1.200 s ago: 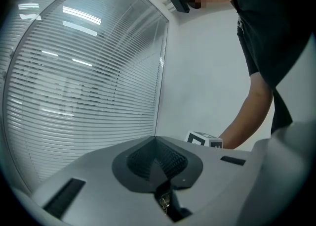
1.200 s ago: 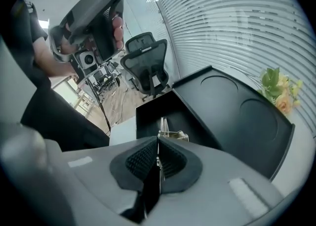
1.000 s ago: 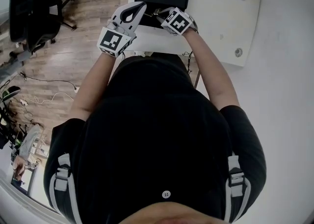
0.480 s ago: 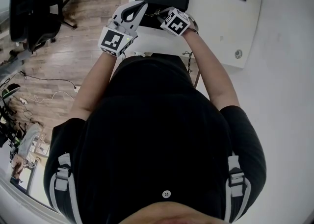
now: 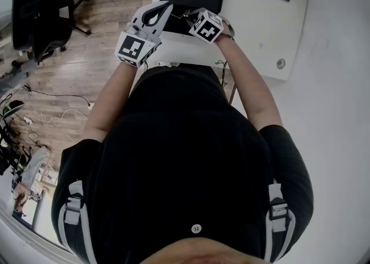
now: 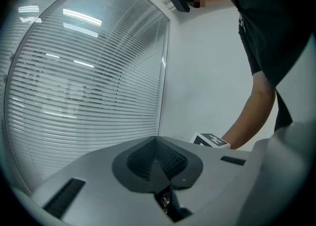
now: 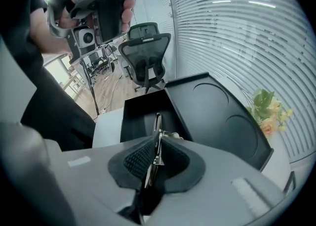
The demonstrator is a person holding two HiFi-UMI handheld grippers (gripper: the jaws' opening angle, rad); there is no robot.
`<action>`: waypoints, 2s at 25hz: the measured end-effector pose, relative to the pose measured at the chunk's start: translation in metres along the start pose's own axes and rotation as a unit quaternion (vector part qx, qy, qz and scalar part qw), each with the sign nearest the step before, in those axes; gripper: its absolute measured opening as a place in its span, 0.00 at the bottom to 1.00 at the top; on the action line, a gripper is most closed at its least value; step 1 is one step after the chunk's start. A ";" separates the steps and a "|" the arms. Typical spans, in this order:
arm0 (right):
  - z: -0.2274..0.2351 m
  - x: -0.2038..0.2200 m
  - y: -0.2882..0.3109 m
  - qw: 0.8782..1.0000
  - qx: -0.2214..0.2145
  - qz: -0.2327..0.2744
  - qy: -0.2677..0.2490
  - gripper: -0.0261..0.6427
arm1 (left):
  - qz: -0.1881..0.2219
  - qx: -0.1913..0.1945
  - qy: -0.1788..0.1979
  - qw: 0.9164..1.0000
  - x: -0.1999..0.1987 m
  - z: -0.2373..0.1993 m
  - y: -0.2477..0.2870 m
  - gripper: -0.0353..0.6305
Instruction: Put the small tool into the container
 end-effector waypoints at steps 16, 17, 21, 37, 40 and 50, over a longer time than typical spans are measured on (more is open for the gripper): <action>0.012 -0.030 -0.062 0.993 0.065 0.095 0.039 0.15 | -0.007 0.009 0.013 1.000 -0.004 0.007 -0.002 0.06; 0.012 -0.033 -0.070 0.991 0.069 0.107 0.047 0.15 | -0.007 0.010 0.013 1.000 -0.004 0.007 -0.002 0.06; 0.015 -0.040 -0.102 0.981 0.083 0.158 0.082 0.15 | -0.006 0.014 0.014 1.000 -0.009 0.009 -0.002 0.06; 0.005 -0.063 -0.224 0.894 0.161 0.392 0.148 0.06 | 0.007 0.046 0.016 0.999 -0.040 0.032 -0.006 0.06; -0.001 -0.062 -0.234 0.881 0.176 0.414 0.147 0.06 | 0.010 0.051 0.021 0.998 -0.044 0.038 -0.006 0.06; -0.006 -0.068 -0.260 0.855 0.203 0.453 0.148 0.06 | 0.032 0.060 0.042 0.997 -0.076 0.051 -0.009 0.06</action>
Point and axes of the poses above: the fingertips, and each gripper's own axes: y forward along the fingers, z to its right, x out of its underside, the point moved 6 cm from there along -y, backward along the fingers, and after that the axes turned 12 degrees about x, right-handed, at the moved point
